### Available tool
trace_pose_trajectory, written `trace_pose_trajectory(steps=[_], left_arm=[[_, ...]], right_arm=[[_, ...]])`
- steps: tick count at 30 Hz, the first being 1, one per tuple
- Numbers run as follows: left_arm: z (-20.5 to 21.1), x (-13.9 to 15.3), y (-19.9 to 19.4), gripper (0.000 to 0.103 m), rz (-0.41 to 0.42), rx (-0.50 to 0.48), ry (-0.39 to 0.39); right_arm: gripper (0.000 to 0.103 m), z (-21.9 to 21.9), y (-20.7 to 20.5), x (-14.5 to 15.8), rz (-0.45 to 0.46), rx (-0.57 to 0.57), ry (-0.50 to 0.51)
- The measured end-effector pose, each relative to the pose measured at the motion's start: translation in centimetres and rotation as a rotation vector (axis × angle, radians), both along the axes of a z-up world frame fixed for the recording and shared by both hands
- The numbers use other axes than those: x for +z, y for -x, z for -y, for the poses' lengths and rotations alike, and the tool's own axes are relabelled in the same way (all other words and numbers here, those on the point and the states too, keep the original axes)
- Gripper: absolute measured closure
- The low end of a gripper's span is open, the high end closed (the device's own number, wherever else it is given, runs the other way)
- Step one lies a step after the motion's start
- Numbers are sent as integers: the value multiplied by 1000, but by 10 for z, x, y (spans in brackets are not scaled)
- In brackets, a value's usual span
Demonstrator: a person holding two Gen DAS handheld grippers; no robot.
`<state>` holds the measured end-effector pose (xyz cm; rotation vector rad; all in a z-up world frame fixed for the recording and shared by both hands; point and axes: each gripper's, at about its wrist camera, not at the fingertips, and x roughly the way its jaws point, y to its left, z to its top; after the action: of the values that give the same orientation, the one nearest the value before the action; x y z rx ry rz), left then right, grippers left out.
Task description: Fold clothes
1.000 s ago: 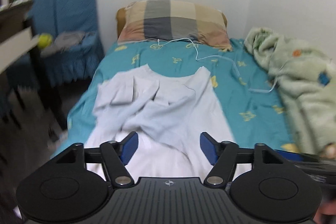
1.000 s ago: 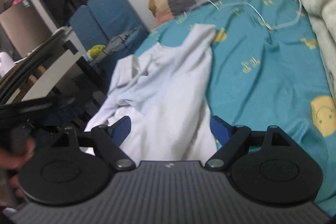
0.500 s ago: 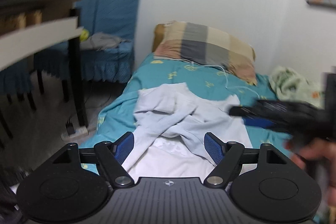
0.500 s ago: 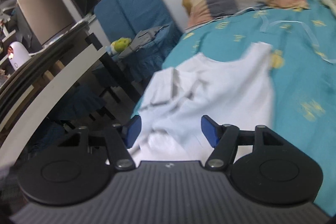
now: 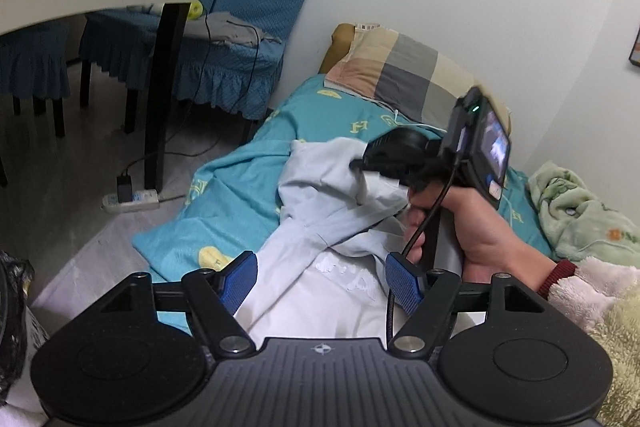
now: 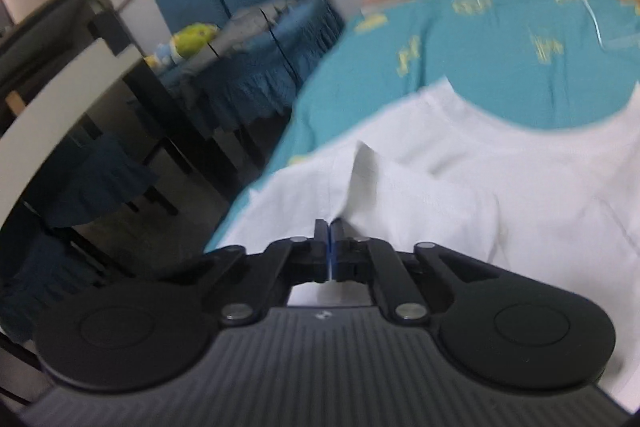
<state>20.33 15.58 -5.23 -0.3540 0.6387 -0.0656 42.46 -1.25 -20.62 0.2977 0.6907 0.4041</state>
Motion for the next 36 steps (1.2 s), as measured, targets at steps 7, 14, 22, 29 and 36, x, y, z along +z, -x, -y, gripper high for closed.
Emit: trace_pose_trajectory(steps=[7, 14, 22, 29, 36], left_arm=[[8, 7, 16, 31, 45, -17, -14], [20, 0, 8, 31, 17, -44, -58], [27, -17, -10, 30, -50, -67, -97], [35, -13, -1, 30, -44, -84, -112], [57, -2, 24, 30, -13, -131, -172]], right_arm=[[100, 38, -4, 48, 175, -196, -33], [100, 68, -42, 20, 76, -346, 88], [96, 103, -21, -12, -50, -293, -48], [54, 118, 72, 31, -3, -203, -76], [54, 129, 230, 71, 39, -80, 5]])
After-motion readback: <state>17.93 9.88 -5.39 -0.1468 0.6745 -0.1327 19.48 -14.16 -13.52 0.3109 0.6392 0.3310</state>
